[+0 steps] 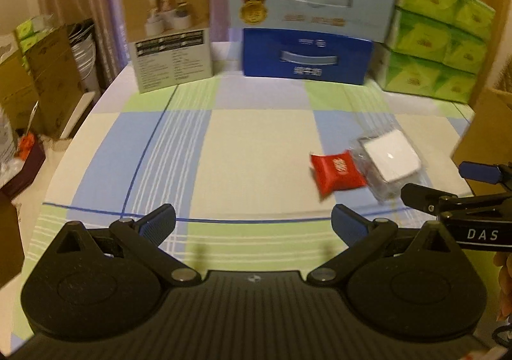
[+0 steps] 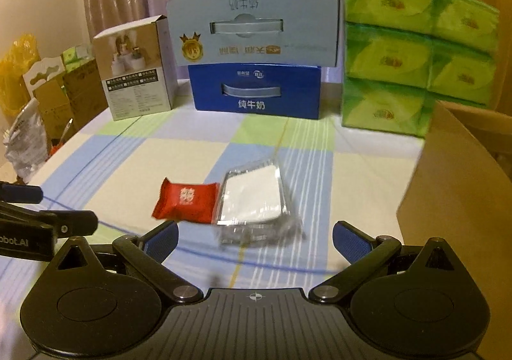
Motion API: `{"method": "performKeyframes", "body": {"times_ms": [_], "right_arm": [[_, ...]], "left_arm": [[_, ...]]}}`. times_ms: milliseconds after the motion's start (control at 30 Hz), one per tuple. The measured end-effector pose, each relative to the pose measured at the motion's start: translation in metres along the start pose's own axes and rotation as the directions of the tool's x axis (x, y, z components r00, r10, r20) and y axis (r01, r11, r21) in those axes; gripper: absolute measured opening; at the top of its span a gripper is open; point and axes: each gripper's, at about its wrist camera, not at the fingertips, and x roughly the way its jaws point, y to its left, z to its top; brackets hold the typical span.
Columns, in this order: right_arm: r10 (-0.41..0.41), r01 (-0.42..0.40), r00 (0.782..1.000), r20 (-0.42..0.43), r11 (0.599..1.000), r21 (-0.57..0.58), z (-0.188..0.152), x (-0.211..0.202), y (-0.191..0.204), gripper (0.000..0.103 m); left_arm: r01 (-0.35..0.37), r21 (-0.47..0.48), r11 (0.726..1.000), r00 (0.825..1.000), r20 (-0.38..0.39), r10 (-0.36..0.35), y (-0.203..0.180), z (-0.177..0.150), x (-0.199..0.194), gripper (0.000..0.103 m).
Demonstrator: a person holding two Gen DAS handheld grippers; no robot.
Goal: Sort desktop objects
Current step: 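Grasp the red candy packet with the left tool while the right tool grasps the clear plastic box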
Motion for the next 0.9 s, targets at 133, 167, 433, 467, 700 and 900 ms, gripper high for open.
{"method": "performKeyframes", "body": {"times_ms": [133,167,433,467,700,900], "right_arm": [[-0.008,0.008,1.000,-0.004,0.999,-0.037,0.004,0.021,-0.001,0.100],[-0.010,0.009,1.000,-0.009,0.999,-0.045,0.004,0.026,-0.001,0.100],[0.000,-0.003,0.999,-0.040,0.997,-0.075,0.000,0.051,-0.003,0.073],[0.003,-0.007,0.999,-0.043,0.997,-0.077,0.000,0.052,-0.003,0.070],[-0.053,0.051,0.998,-0.032,0.996,-0.072,0.001,0.046,-0.011,0.058],[-0.091,0.089,0.995,-0.033,0.994,-0.055,0.001,0.044,-0.026,0.058]], "left_arm": [[0.016,-0.014,1.000,1.000,0.001,-0.016,0.002,0.001,0.010,0.102],[0.019,-0.009,1.000,1.000,0.006,-0.019,0.002,0.001,0.012,0.102],[0.025,-0.021,0.999,1.000,0.001,-0.025,0.002,0.004,0.030,0.102],[0.030,-0.019,0.999,1.000,0.001,-0.030,0.001,0.004,0.033,0.102],[0.079,-0.005,0.997,0.997,-0.001,-0.079,-0.011,0.006,0.048,0.102],[0.156,-0.020,0.988,0.988,0.004,-0.156,-0.023,0.011,0.063,0.101]]}}
